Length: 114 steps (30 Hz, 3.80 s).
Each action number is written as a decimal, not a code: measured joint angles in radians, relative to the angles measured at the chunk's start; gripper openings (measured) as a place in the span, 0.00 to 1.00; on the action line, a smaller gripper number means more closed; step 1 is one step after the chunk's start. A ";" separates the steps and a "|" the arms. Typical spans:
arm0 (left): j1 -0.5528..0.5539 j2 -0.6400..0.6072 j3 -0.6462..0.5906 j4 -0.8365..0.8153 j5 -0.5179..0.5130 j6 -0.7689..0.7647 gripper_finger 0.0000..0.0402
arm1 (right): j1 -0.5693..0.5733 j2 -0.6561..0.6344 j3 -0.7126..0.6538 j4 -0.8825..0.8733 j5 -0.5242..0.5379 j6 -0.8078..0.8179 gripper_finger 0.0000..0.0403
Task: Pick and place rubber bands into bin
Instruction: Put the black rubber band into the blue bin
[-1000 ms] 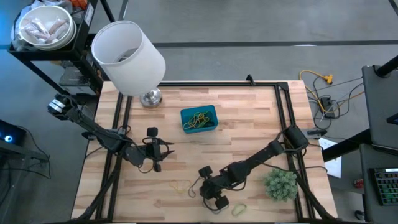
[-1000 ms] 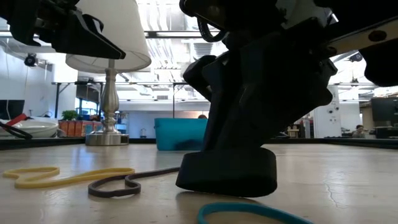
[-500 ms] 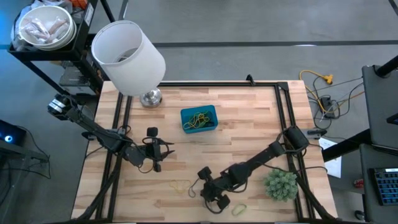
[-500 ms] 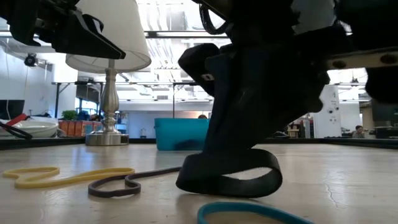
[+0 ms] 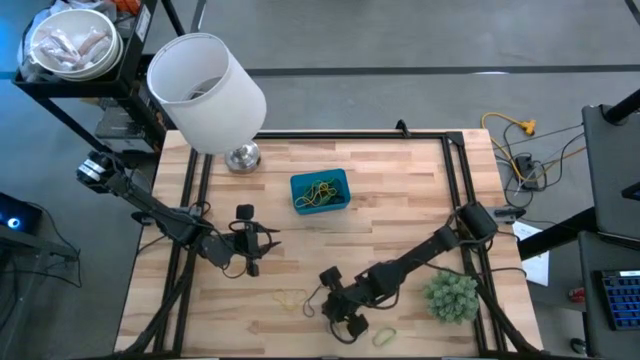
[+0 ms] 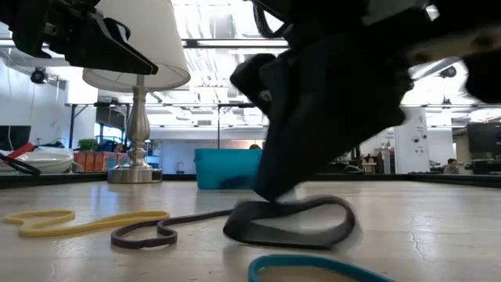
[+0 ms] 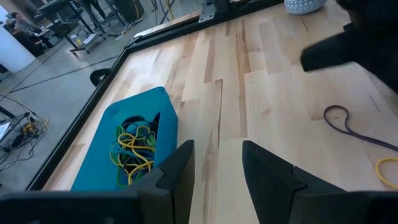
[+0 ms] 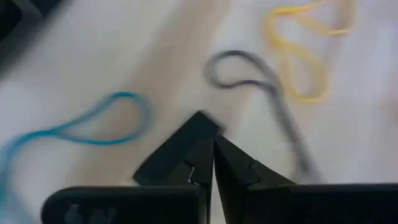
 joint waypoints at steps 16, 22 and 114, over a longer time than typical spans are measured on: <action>0.000 0.000 0.000 0.002 0.000 0.000 0.29 | -0.009 -0.001 0.000 0.002 -0.119 0.064 0.22; 0.000 0.000 0.000 0.002 0.000 0.000 0.29 | -0.010 -0.002 -0.002 0.002 -0.128 0.067 0.35; 0.000 0.001 -0.005 0.000 0.001 -0.003 0.29 | -0.557 -0.269 -0.031 -0.112 0.448 -0.129 0.02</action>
